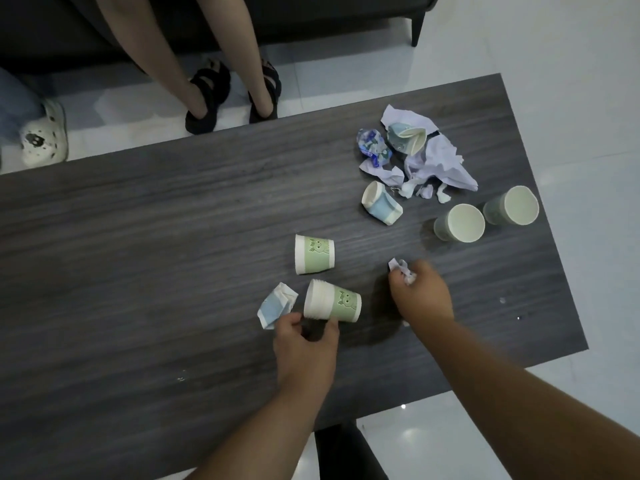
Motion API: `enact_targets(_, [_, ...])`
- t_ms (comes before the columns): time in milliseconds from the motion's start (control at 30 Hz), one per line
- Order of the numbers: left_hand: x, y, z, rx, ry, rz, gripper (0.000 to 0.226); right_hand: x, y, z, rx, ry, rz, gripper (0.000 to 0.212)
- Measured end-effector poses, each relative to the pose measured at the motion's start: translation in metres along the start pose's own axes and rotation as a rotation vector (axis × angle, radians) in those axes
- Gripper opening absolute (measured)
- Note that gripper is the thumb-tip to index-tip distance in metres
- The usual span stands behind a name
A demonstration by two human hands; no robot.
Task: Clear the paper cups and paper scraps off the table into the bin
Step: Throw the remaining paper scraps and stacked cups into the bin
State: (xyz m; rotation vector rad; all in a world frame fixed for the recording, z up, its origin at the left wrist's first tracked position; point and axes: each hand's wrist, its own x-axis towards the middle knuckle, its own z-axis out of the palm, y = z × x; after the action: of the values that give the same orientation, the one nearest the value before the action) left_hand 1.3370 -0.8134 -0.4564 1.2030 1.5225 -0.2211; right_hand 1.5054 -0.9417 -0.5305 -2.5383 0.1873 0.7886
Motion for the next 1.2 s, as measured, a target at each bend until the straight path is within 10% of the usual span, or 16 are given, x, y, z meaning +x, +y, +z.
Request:
enact_targets(267, [-0.032, 0.008, -0.036, -0.156, -0.176, -0.289, 0.018, -0.074, -0.041, -0.034, 0.28, -0.023, -0.095, 0.029])
enact_targets(367, [-0.036, 0.02, -0.048, -0.349, -0.483, -0.549, 0.049, -0.118, -0.076, -0.027, 0.413, -0.025, -0.181, 0.01])
enact_targets(500, [-0.031, 0.037, -0.078, -0.583, -0.849, -0.591, 0.071, -0.168, -0.117, -0.001, 0.435, -0.134, -0.367, 0.04])
enact_targets(833, [0.001, 0.023, -0.161, -0.652, -0.476, -0.41, 0.043, -0.243, -0.143, 0.09, 0.011, 0.004, -0.651, 0.008])
enact_targets(1200, [0.001, -0.008, -0.228, -0.63, -0.475, -0.298, 0.053, -0.303, -0.167, 0.143, -0.07, -0.012, -0.538, 0.047])
